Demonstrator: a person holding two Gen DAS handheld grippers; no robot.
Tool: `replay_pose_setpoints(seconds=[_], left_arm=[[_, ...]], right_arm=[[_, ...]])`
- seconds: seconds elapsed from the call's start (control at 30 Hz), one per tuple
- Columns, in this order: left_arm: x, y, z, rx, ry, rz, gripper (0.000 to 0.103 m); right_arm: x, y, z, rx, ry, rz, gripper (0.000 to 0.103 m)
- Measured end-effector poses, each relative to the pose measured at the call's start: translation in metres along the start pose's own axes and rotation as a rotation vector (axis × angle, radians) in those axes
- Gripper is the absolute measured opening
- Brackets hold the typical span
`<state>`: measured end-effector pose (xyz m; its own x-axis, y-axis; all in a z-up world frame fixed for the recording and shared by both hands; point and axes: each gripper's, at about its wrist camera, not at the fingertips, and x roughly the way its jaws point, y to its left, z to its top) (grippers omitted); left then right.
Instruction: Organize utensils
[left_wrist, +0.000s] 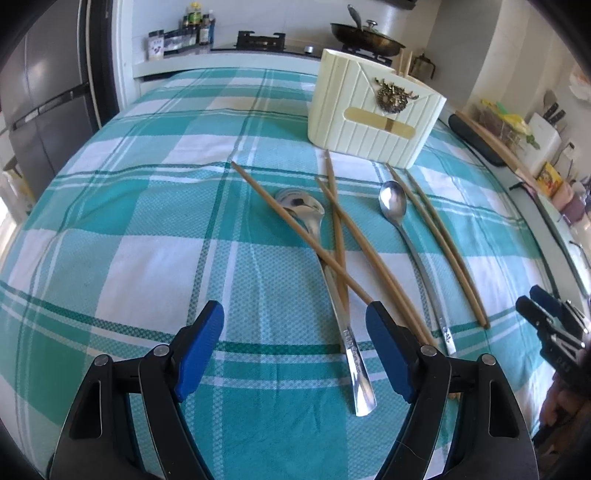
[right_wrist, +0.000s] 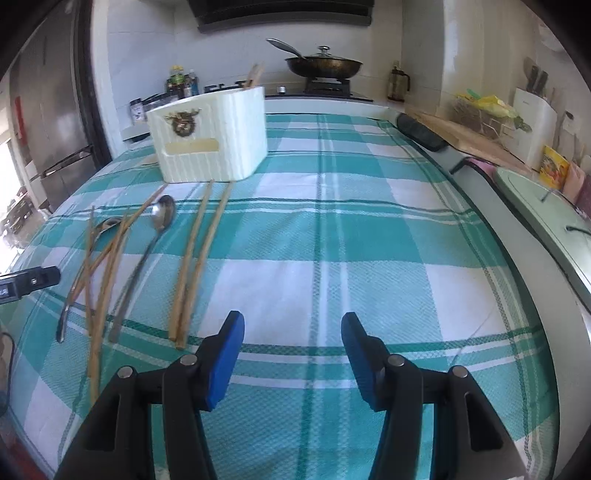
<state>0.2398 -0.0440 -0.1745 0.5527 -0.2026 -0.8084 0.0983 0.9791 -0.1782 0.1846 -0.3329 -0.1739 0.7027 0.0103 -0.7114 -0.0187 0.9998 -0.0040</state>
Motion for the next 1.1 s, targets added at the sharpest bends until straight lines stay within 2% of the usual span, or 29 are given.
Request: replay_pose_setpoints(seconds=[0.1,0.2,0.27,0.3,0.4,0.43,0.47,0.5,0.53,0.63,0.73,0.9,1.0,1.1], left_arm=[[0.007,0.013,0.018,-0.086,0.001,-0.039,0.077],[0.024,0.024,0.044,-0.136,0.031,-0.068,0.076],[0.038,0.033,0.058,-0.18,0.053,-0.072,0.065],[0.045,0.038,0.062,-0.21,0.066,-0.086,0.065],[0.064,0.055,0.073,-0.325,0.096,-0.15,0.054],[0.065,0.058,0.075,-0.342,0.085,-0.16,0.046],[0.068,0.06,0.077,-0.36,0.091,-0.182,0.027],[0.071,0.062,0.078,-0.375,0.103,-0.214,0.015],[0.075,0.063,0.078,-0.387,0.114,-0.244,0.008],[0.076,0.06,0.079,-0.353,0.105,-0.241,0.003],[0.071,0.063,0.082,-0.32,0.12,-0.239,0.002],[0.064,0.076,0.086,-0.196,0.17,-0.122,0.003],[0.063,0.073,0.08,-0.11,0.182,-0.046,0.004],[0.058,0.063,0.073,-0.03,0.158,0.015,0.004]], right_arm=[[-0.006,0.026,0.001,-0.113,-0.035,0.008,0.056],[-0.005,0.039,0.0,-0.164,-0.038,0.011,0.056],[-0.006,0.041,0.0,-0.168,-0.042,0.013,0.056],[-0.007,0.04,0.0,-0.163,-0.047,0.015,0.056],[-0.011,0.035,0.0,-0.136,-0.057,0.021,0.056],[-0.012,0.033,-0.001,-0.127,-0.057,0.023,0.056],[-0.013,0.031,-0.002,-0.121,-0.059,0.022,0.056],[-0.014,0.03,-0.004,-0.119,-0.059,0.018,0.056],[-0.014,0.029,-0.005,-0.117,-0.059,0.013,0.056],[-0.013,0.025,-0.007,-0.106,-0.052,0.008,0.056],[-0.012,0.02,-0.007,-0.084,-0.046,0.009,0.056],[-0.005,0.015,-0.004,-0.056,-0.013,0.015,0.056],[0.006,0.013,0.008,-0.027,0.029,0.066,0.056],[0.023,0.017,0.024,-0.003,0.076,0.135,0.056]])
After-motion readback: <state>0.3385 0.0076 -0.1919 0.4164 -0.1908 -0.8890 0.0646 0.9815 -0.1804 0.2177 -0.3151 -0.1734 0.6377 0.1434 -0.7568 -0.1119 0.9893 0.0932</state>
